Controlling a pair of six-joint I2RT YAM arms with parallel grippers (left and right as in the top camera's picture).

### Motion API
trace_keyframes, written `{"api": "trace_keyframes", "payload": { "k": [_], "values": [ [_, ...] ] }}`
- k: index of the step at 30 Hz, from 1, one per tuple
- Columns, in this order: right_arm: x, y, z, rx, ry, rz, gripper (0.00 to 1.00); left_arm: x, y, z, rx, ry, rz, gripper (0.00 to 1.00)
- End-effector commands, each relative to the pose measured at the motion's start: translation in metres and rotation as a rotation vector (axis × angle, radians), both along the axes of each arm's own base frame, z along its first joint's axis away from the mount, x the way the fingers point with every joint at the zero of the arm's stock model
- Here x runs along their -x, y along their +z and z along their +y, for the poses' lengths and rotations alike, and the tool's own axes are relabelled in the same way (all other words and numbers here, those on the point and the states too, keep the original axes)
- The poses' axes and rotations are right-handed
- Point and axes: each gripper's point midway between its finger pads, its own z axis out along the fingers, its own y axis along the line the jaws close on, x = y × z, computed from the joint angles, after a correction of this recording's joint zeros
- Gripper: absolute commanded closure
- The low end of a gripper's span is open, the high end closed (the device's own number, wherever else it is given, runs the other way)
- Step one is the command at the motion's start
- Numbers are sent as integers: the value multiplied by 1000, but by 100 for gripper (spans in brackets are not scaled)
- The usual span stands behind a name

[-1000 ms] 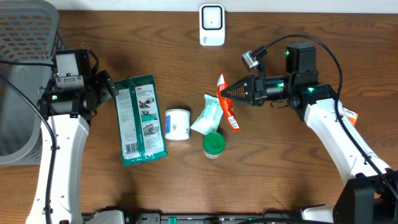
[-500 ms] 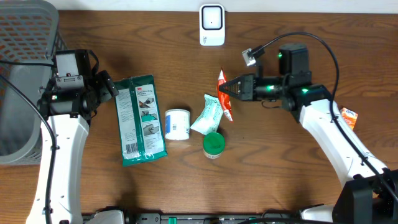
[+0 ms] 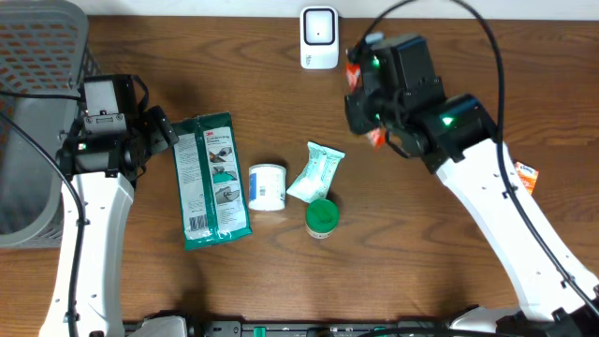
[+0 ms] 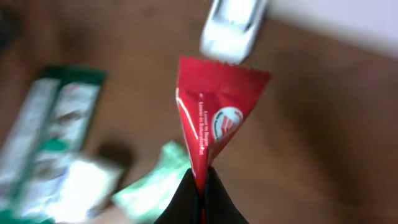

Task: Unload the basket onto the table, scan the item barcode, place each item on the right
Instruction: 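Carry the Nescafe sachet up to the scanner with the right gripper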

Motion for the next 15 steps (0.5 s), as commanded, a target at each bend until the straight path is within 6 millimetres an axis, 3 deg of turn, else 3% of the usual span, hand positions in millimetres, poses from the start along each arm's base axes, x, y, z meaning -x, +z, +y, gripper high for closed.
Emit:
{"api": "trace_keyframes", "payload": {
  "k": [1,6,15],
  "values": [
    [-14,23,-14,302,13,-189,99,-2,9,4,-11,12,-22,4],
    [-43,30,11,480,48,-347,99,-3,9,4,-11,12,-22,4],
    [-104,-11,66,919,149,-532,99,-2,9,4,-11,12,-22,4]
  ]
}}
